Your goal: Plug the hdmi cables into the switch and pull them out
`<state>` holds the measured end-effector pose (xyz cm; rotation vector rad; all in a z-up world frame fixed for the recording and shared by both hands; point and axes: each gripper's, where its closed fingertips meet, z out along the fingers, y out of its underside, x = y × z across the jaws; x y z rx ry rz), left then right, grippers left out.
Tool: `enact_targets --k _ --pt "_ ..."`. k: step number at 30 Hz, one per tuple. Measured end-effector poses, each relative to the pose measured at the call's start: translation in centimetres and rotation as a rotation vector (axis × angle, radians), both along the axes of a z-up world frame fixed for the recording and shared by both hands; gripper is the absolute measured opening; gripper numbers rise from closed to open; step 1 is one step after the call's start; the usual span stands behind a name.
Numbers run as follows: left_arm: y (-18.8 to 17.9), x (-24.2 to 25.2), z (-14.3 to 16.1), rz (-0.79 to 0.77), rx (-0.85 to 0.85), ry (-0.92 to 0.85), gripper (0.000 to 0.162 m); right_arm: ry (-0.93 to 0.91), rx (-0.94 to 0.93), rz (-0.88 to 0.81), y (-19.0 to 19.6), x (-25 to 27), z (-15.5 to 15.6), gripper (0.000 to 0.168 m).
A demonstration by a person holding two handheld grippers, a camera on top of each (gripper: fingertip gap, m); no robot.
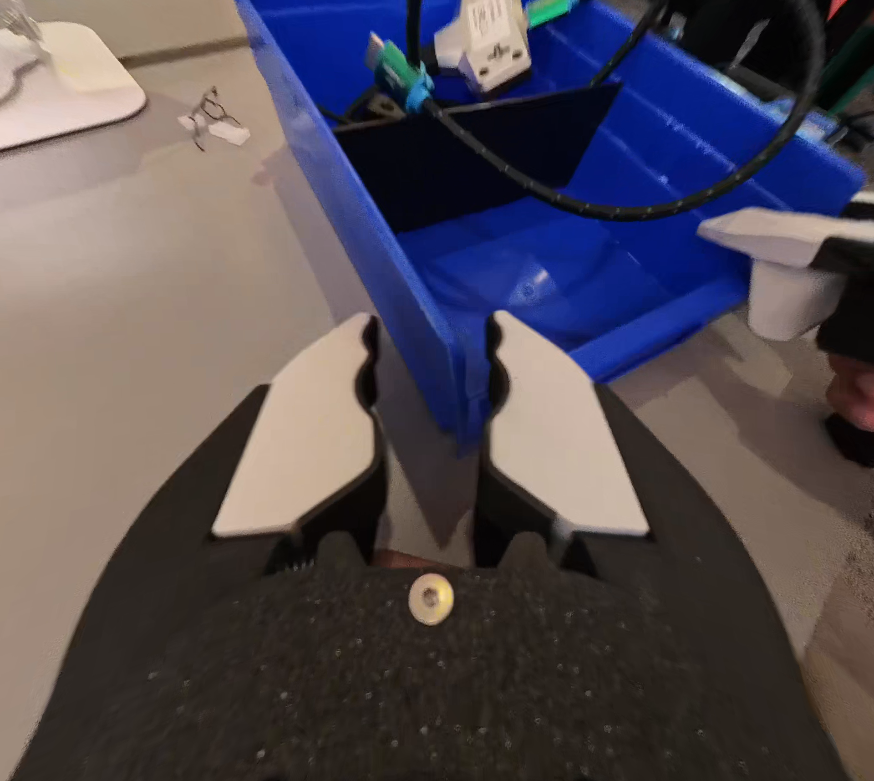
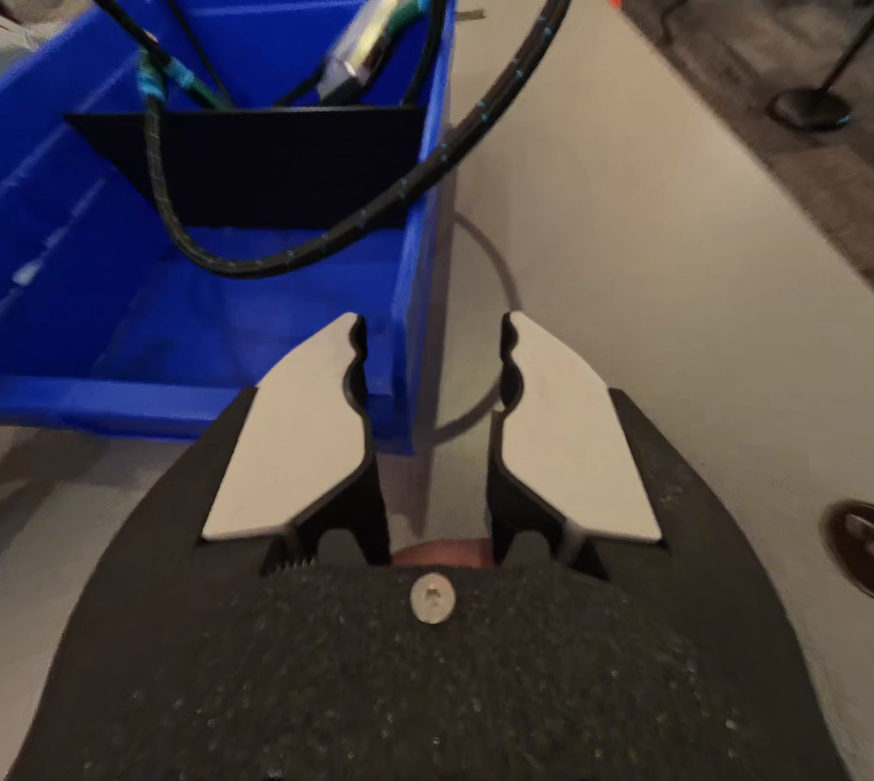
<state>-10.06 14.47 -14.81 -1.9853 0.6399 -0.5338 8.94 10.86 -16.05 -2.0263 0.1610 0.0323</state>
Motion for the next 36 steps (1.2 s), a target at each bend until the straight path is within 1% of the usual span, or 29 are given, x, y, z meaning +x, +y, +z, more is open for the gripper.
enact_targets --k 1,2,4,7,11,14,18,21,24,28,31,33,34,35,36 --pt "0.2 0.3 -0.7 0.002 -0.019 0.037 0.023 0.054 0.011 0.024 0.4 -0.6 0.3 0.035" --pt "0.6 0.2 -0.8 0.028 -0.006 0.054 0.022 0.091 0.021 0.029 0.5 -1.0 0.6 0.009" --pt "0.5 0.0 -0.7 0.043 0.02 0.078 0.017 0.041 0.006 0.005 0.4 -0.9 0.7 0.005" --pt "0.2 -1.3 -0.4 0.094 0.065 0.155 0.011 -0.024 -0.002 -0.042 -0.4 -1.8 1.0 0.003" --pt "-0.6 -3.8 0.2 0.122 0.058 0.143 0.007 -0.061 0.012 -0.067 -1.4 -4.0 1.9 0.002" --pt "-1.0 -7.0 1.6 0.184 0.095 0.141 0.006 -0.064 0.044 -0.038 -1.2 -6.8 3.0 0.002" --pt "-0.7 -12.0 3.6 0.292 0.162 0.136 0.006 -0.075 0.122 0.03 0.3 -11.3 4.9 0.002" --pt "-0.6 -16.4 3.7 0.383 0.166 0.138 0.005 -0.094 0.153 0.106 1.7 -15.5 5.6 0.002" --pt "-0.5 -20.1 3.0 0.431 0.146 0.146 0.006 -0.096 0.139 0.184 3.1 -19.4 5.0 0.002" --pt "0.2 -23.5 1.7 0.447 0.121 0.167 0.005 -0.122 0.103 0.272 4.4 -23.1 3.3 0.003" --pt "0.4 -24.8 0.2 0.448 0.077 0.189 0.006 -0.132 0.059 0.311 4.7 -24.5 1.7 0.004" --pt "0.4 -24.9 -0.2 0.429 0.078 0.195 0.008 -0.146 0.07 0.323 4.9 -24.8 1.4 0.005" --pt "0.1 -24.7 -0.1 0.413 0.054 0.184 0.011 -0.161 0.065 0.336 4.9 -24.8 1.3 0.007" --pt "-0.3 -24.4 0.5 0.392 0.037 0.137 0.019 -0.163 0.053 0.374 4.6 -25.0 1.2 0.013" --pt "-0.9 -24.3 1.8 0.383 0.037 0.059 0.031 -0.165 0.046 0.412 4.2 -25.0 1.1 0.017"
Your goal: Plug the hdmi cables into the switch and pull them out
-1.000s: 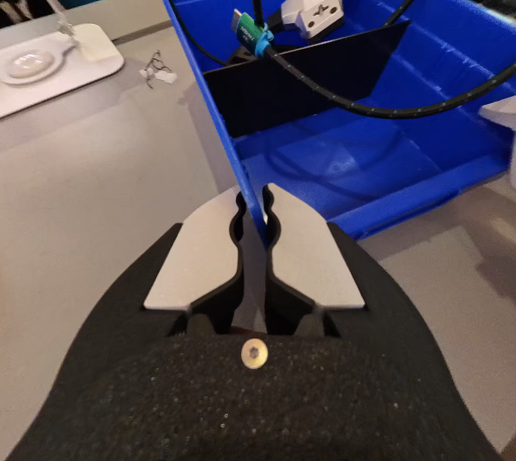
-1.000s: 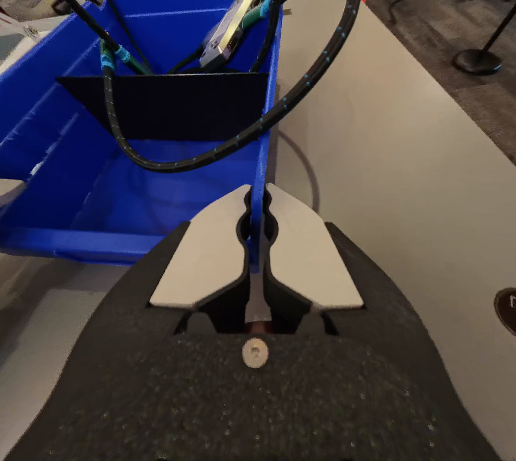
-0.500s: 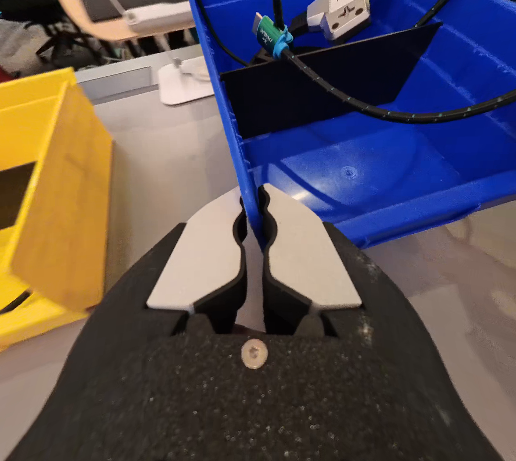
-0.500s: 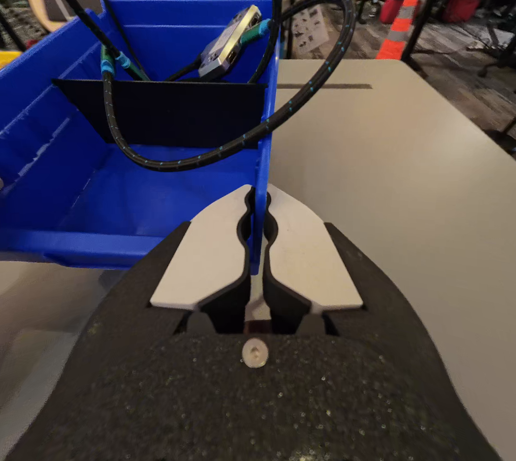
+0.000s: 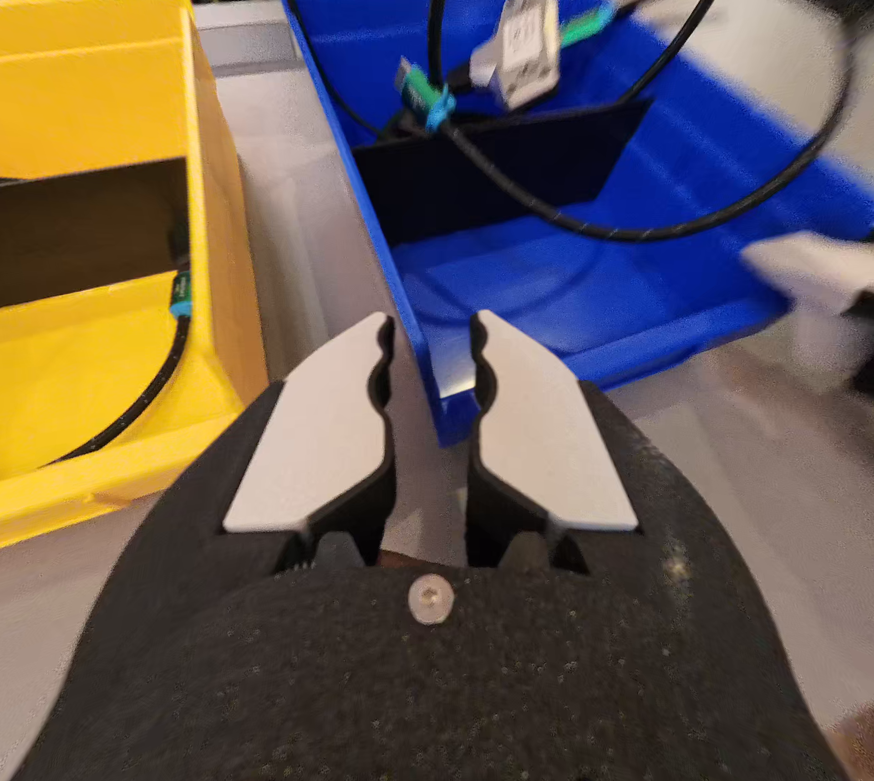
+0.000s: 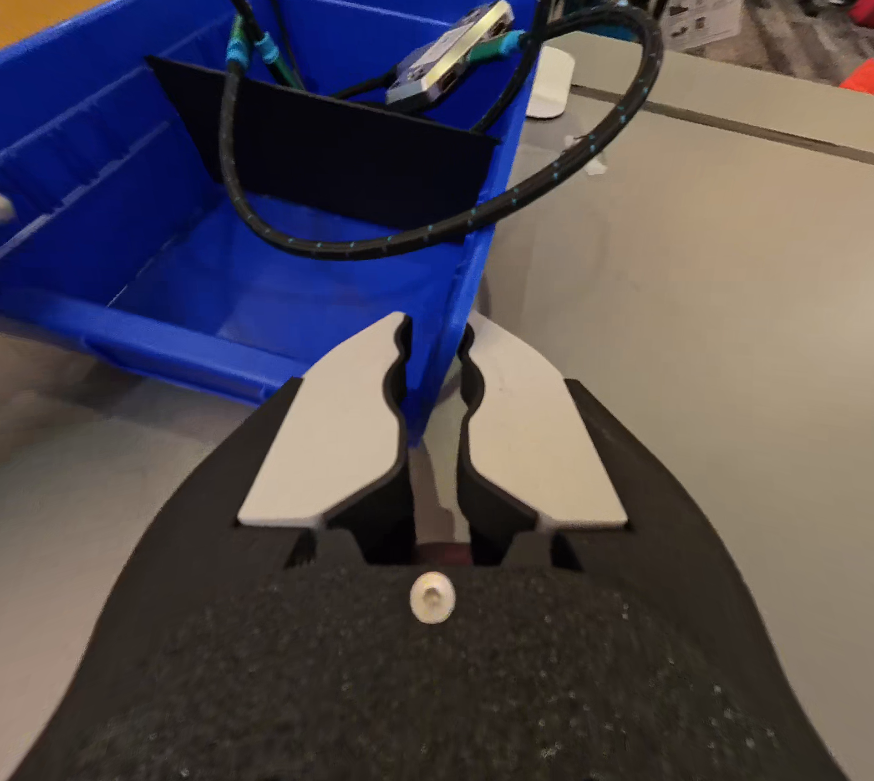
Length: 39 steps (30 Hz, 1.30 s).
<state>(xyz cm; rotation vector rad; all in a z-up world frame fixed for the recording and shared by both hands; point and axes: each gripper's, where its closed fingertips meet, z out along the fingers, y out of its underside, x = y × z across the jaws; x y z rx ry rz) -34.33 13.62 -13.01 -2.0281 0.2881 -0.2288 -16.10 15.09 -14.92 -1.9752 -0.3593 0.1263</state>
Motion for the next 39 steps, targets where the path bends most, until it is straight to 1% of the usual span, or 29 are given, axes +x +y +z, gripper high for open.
enact_targets --k 1,2,3,5,6,7,8,9,10,12,14,15,16,17,18,19,21,24,26,27,28,29,30,32,33,35,36,38,39 --pt "-0.8 -0.2 1.5 -0.015 0.016 -0.075 0.038 -0.007 0.001 0.022 -0.5 0.3 0.1 0.024" --pt "-1.8 -0.9 2.8 -0.026 0.031 -0.124 0.04 -0.013 0.005 0.043 -1.2 0.7 0.1 0.03" --pt "-2.9 -2.6 3.7 -0.014 0.046 -0.136 0.041 -0.016 0.013 0.067 -1.9 1.1 0.3 0.031" --pt "-4.3 -8.9 4.1 0.116 0.07 -0.11 0.033 -0.035 0.054 0.074 -2.6 2.3 0.9 0.034" --pt "-4.7 -12.7 3.7 0.197 0.069 -0.095 0.028 -0.048 0.076 0.071 -2.9 2.7 1.3 0.037" --pt "-5.0 -16.6 2.7 0.272 0.042 -0.075 0.027 -0.058 0.102 0.067 -3.2 3.0 1.8 0.037" --pt "-5.1 -20.1 1.4 0.331 -0.01 -0.056 0.028 -0.061 0.132 0.078 -3.5 2.7 2.4 0.037" --pt "-4.9 -22.8 0.2 0.361 -0.059 -0.044 0.034 -0.059 0.158 0.106 -3.9 1.8 3.0 0.037" --pt "-4.4 -24.7 -0.6 0.373 -0.094 -0.045 0.042 -0.059 0.175 0.145 -4.4 0.5 3.4 0.037" --pt "-2.6 -27.1 -0.9 0.374 -0.087 -0.071 0.045 -0.049 0.176 0.263 -6.0 -3.3 3.5 0.037" --pt "-0.3 -27.7 0.2 0.323 -0.03 -0.105 0.045 -0.008 0.109 0.455 -8.7 -8.5 2.6 0.037" --pt "0.8 -27.6 0.5 0.282 -0.019 -0.11 0.04 0.012 0.055 0.548 -10.1 -11.1 1.8 0.038" --pt "1.6 -27.2 0.4 0.24 -0.026 -0.104 0.029 0.029 0.004 0.617 -11.3 -13.3 1.1 0.041" --pt "2.1 -27.2 -0.2 0.226 -0.052 -0.081 0.018 0.043 -0.034 0.662 -12.1 -15.2 0.7 0.043" --pt "2.1 -27.9 -1.1 0.262 -0.086 -0.038 0.004 0.05 -0.052 0.675 -12.2 -16.8 0.6 0.045" --pt "1.7 -27.6 -1.2 0.244 -0.082 -0.027 0.004 0.051 -0.049 0.656 -11.7 -18.1 0.8 0.048" --pt "-0.2 -26.8 -1.2 0.229 -0.072 -0.037 0.005 0.055 -0.005 0.58 -9.9 -20.2 2.1 0.054" --pt "-4.9 -26.7 -1.2 0.292 -0.054 -0.014 0.005 0.074 0.069 0.468 -7.6 -22.7 4.4 0.058" --pt "-8.3 -26.4 -1.2 0.331 -0.043 -0.049 0.005 0.054 0.054 0.432 -7.0 -23.9 4.1 0.058" --pt "-10.0 -26.2 -1.2 0.345 -0.038 -0.058 0.005 0.043 0.021 0.424 -6.9 -24.5 3.4 0.057" --pt "-11.5 -26.0 -1.2 0.355 -0.034 -0.05 0.005 0.028 -0.028 0.425 -7.2 -25.0 2.2 0.052" --pt "-12.8 -25.7 -1.1 0.364 -0.031 -0.042 0.005 0.012 -0.083 0.455 -7.8 -25.7 0.9 0.033" --pt "-14.0 -25.4 -1.1 0.378 -0.029 -0.043 0.006 0.013 -0.124 0.509 -8.9 -26.4 0.1 0.027" --pt "-16.3 -24.9 -1.0 0.434 -0.026 0.006 0.006 -0.016 -0.067 0.486 -9.5 -26.2 0.1 0.015" --pt "-17.2 -24.5 -0.3 0.463 -0.003 0.078 0.006 -0.058 -0.033 0.479 -9.9 -26.0 0.4 0.01" --pt "-18.6 -23.7 2.3 0.501 0.088 0.239 0.005 -0.073 0.067 0.453 -10.5 -25.3 2.3 0.008" --pt "-19.0 -23.2 3.8 0.512 0.12 0.24 0.005 -0.048 0.053 0.451 -10.9 -25.0 2.9 0.008" --pt "-19.4 -21.9 6.6 0.506 0.178 0.166 0.005 0.003 0.037 0.451 -11.0 -24.2 4.3 0.008" --pt "-19.4 -21.3 8.1 0.505 0.208 0.177 0.005 0.034 0.052 0.458 -11.2 -23.8 5.6 0.007"
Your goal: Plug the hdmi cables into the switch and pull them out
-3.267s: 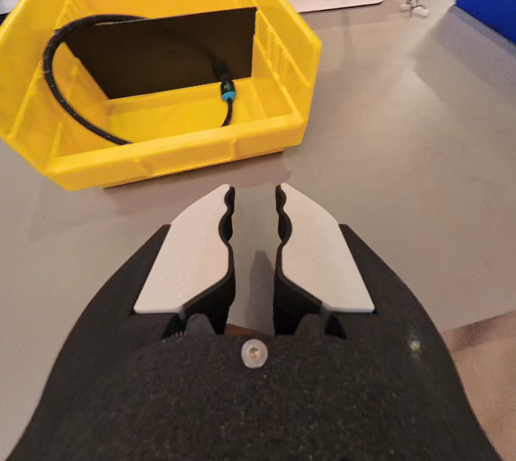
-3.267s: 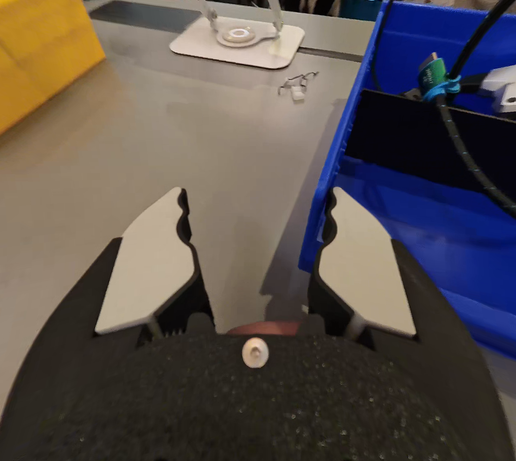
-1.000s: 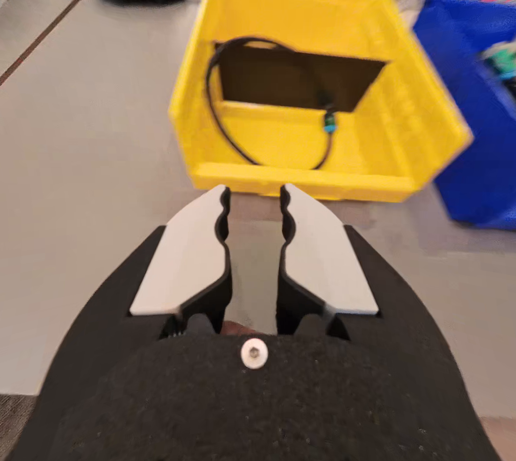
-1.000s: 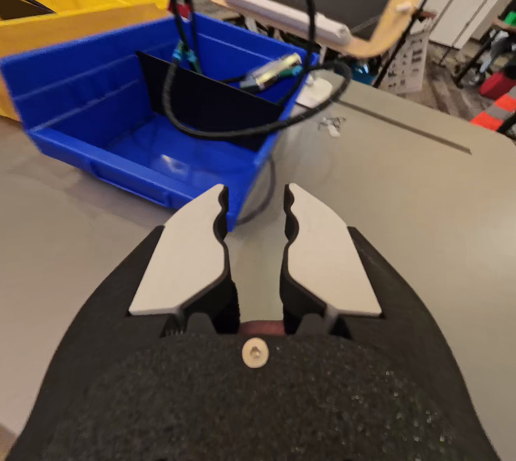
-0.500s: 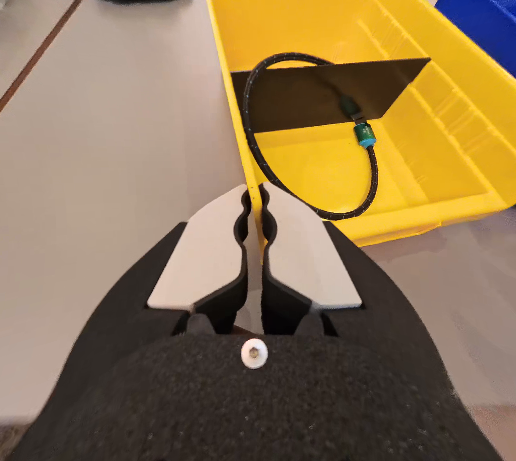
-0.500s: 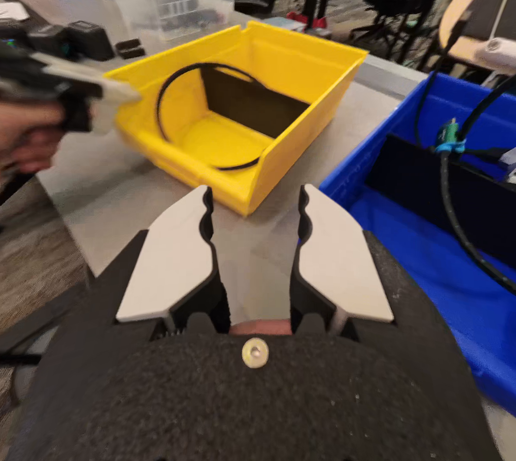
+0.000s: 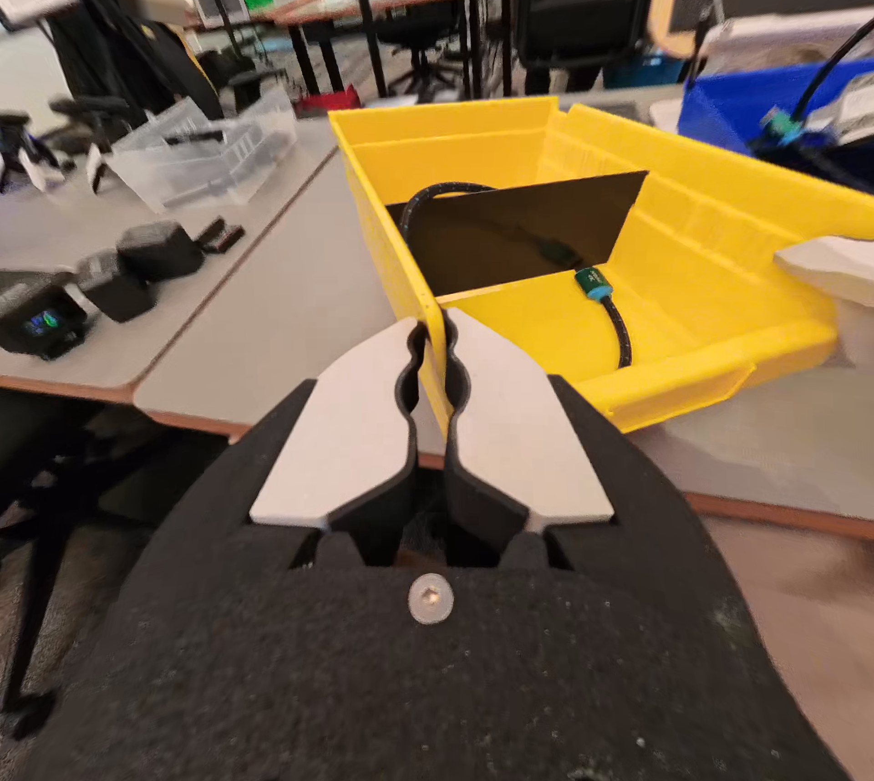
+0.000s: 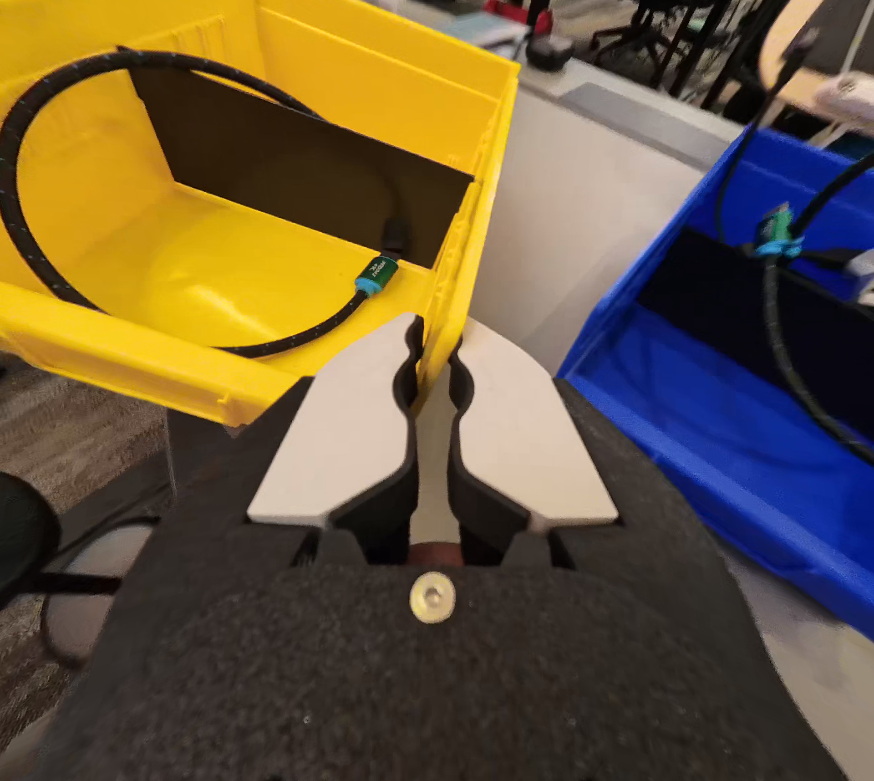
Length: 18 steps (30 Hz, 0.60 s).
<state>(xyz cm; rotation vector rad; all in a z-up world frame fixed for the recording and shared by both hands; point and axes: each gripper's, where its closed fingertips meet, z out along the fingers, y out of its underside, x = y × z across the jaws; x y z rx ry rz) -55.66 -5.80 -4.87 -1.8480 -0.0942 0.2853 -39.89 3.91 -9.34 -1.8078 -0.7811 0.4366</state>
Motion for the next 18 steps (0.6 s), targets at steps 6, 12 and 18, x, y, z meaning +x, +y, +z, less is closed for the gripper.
enact_targets --k 6,12,18 --pt "3.7 8.1 10.6 -0.188 0.213 0.131 0.006 0.133 0.247 -0.146 0.9 8.8 11.2 0.008" --pt "11.9 24.4 15.8 -0.504 0.278 0.223 0.006 0.18 0.354 -0.467 3.5 26.0 17.4 0.007" --pt "19.4 42.6 11.1 -0.682 0.206 0.224 0.008 0.138 0.287 -0.769 7.8 44.9 16.0 0.003"
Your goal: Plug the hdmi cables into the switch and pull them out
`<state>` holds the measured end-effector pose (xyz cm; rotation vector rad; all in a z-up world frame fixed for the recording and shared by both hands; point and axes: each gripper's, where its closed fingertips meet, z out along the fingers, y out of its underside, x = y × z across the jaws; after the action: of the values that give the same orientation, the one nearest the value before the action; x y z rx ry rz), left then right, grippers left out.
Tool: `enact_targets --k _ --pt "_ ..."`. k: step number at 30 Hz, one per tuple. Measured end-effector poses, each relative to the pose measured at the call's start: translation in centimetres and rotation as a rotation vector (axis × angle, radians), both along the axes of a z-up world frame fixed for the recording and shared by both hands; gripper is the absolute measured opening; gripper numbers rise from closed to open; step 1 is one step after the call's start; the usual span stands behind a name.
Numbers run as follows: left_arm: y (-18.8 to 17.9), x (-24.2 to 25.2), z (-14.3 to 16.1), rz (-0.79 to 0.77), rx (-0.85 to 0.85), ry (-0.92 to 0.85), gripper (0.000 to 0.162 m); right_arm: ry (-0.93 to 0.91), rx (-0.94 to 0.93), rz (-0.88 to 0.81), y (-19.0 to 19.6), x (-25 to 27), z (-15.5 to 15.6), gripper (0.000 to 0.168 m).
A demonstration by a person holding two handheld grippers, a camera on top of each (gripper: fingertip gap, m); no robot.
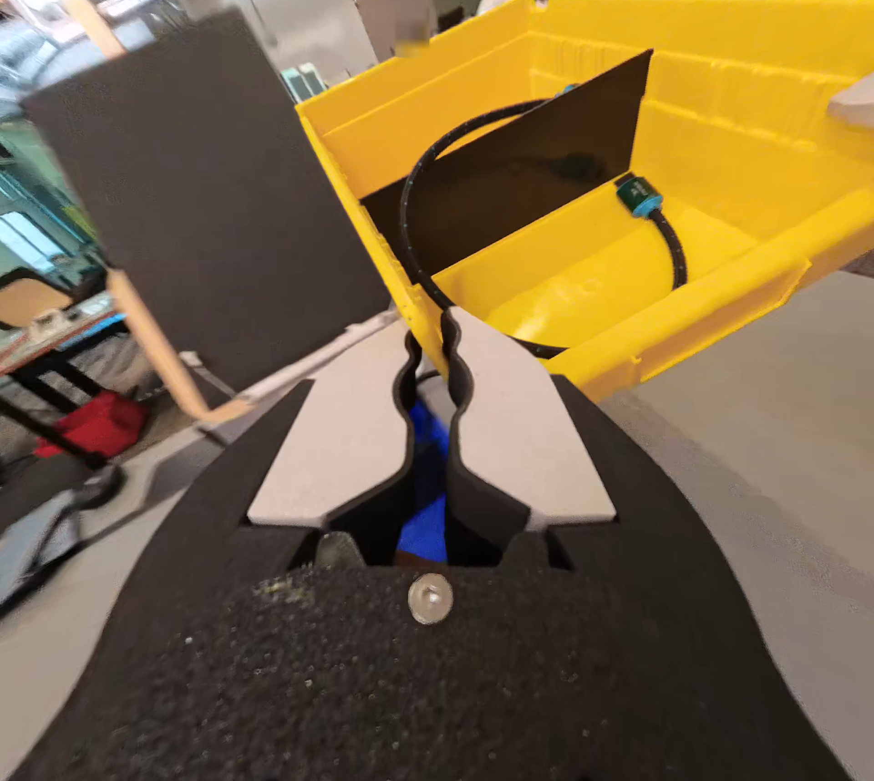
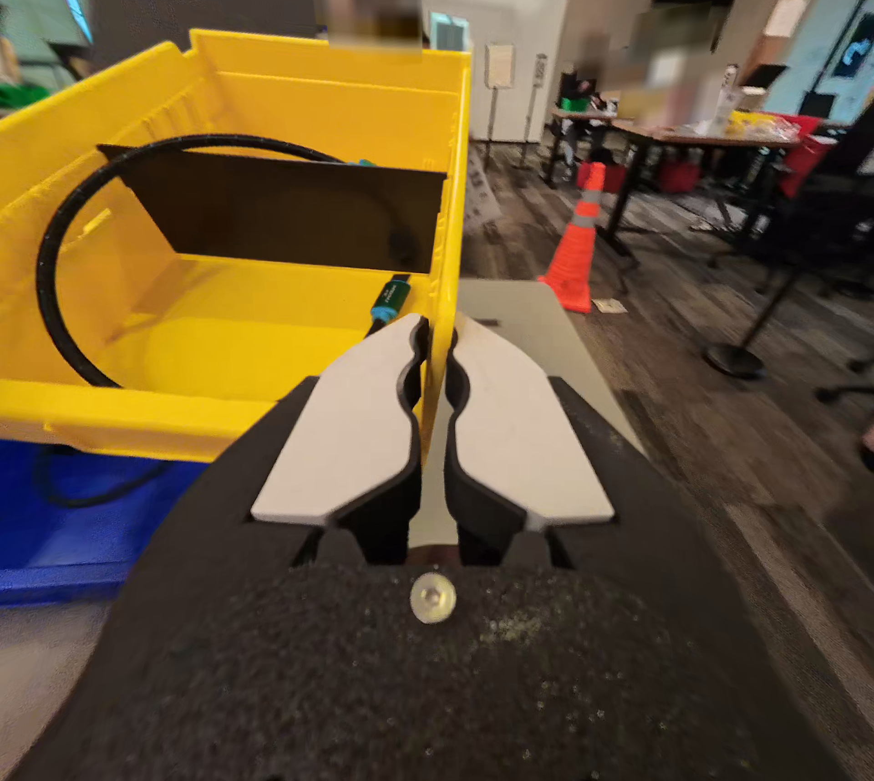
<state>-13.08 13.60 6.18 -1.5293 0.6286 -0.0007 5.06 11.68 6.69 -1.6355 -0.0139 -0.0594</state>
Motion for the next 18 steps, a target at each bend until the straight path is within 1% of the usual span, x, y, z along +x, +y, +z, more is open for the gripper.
enact_targets --k 2,4,7,9,11,12,14,15,18 --pt "1.8 4.4 -3.6 0.002 -0.064 -0.013 0.007 0.014 -0.078 -0.028 1.9 4.8 -3.5 0.003" --pt "2.9 7.5 -7.9 0.001 -0.145 -0.041 0.007 0.068 -0.167 -0.022 3.5 8.1 -8.2 0.003" --pt "3.4 9.7 -13.4 0.004 -0.197 -0.064 0.007 0.103 -0.251 -0.011 4.5 10.7 -14.8 0.003" --pt "3.5 10.0 -16.3 0.005 -0.243 -0.063 0.007 0.077 -0.29 0.003 4.7 11.1 -17.6 0.003" --pt "3.8 9.9 -18.5 0.0 -0.295 -0.062 0.008 0.05 -0.317 0.008 4.9 11.2 -19.2 0.003" --pt "3.9 9.8 -19.0 -0.006 -0.296 -0.067 0.008 0.038 -0.294 0.012 5.0 11.1 -19.5 0.003" --pt "3.6 9.8 -20.1 -0.021 -0.342 -0.076 0.01 -0.007 -0.313 0.021 5.0 11.0 -20.6 0.003" --pt "3.4 10.0 -20.3 -0.041 -0.354 -0.097 0.011 -0.026 -0.348 0.014 4.9 11.2 -21.3 0.005" --pt "2.1 10.5 -20.3 -0.131 -0.439 -0.125 0.015 -0.039 -0.403 0.028 4.4 11.4 -22.1 0.006"
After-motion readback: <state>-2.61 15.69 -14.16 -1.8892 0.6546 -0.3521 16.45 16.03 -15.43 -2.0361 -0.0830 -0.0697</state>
